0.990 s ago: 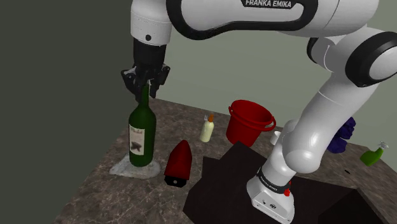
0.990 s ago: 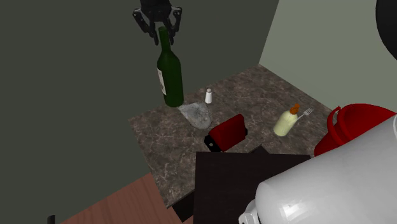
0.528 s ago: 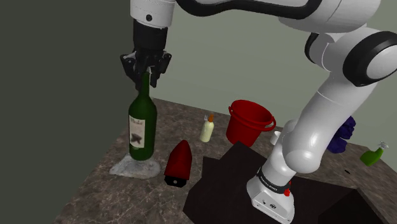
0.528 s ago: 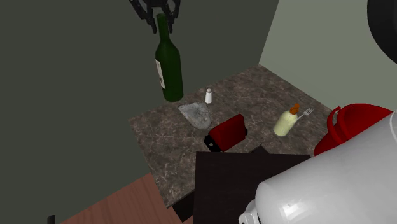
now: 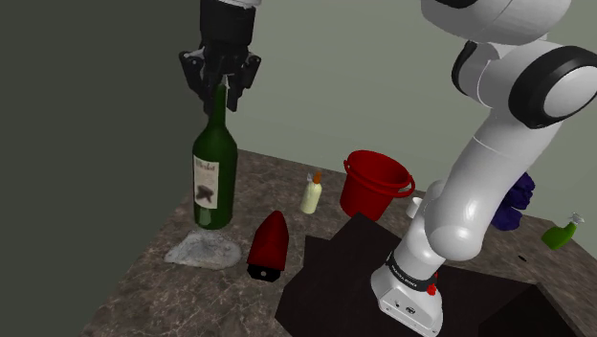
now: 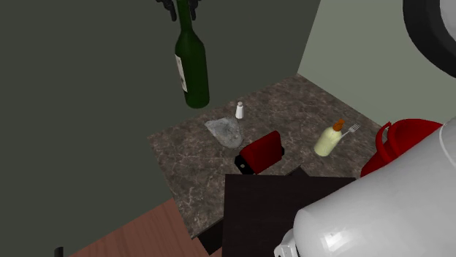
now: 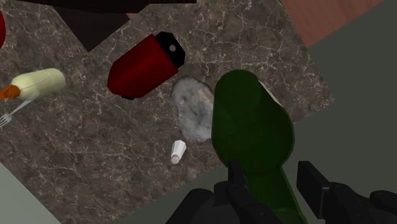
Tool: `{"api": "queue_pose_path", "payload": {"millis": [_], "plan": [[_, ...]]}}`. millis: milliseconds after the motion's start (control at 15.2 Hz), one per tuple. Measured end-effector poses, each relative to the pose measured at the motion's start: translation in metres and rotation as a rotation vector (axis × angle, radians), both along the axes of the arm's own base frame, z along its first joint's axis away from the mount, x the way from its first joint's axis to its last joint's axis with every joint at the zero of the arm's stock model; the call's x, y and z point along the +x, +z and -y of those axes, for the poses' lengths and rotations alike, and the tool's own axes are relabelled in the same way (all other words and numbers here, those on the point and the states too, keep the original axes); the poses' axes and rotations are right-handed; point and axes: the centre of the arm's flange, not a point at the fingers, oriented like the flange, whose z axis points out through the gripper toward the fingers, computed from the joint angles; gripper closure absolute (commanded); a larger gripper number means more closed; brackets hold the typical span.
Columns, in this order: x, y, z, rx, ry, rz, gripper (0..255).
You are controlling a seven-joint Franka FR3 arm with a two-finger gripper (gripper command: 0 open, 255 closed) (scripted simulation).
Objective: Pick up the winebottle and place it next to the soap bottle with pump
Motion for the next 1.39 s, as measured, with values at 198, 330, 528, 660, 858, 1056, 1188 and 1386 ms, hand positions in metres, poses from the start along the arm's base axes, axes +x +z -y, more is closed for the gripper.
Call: {"api": "queue_pose_path", "payload": {"millis": [198, 330, 528, 660, 858, 1056, 1188, 1386], "plan": [[0.005, 0.006, 0.016, 0.0, -0.001, 0.0, 255], [0.015, 0.003, 0.038, -0.001, -0.002, 0.0, 255], [0.025, 0.0, 0.072, -0.001, -0.002, 0.0, 255], [0.036, -0.004, 0.097, -0.001, -0.002, 0.0, 255], [0.052, -0.006, 0.134, -0.001, -0.002, -0.001, 255], [0.062, -0.013, 0.176, -0.001, -0.002, -0.001, 255], [0.071, -0.018, 0.198, 0.0, -0.002, 0.0, 255], [0.082, -0.02, 0.235, 0.0, -0.002, -0.001, 255]]}}
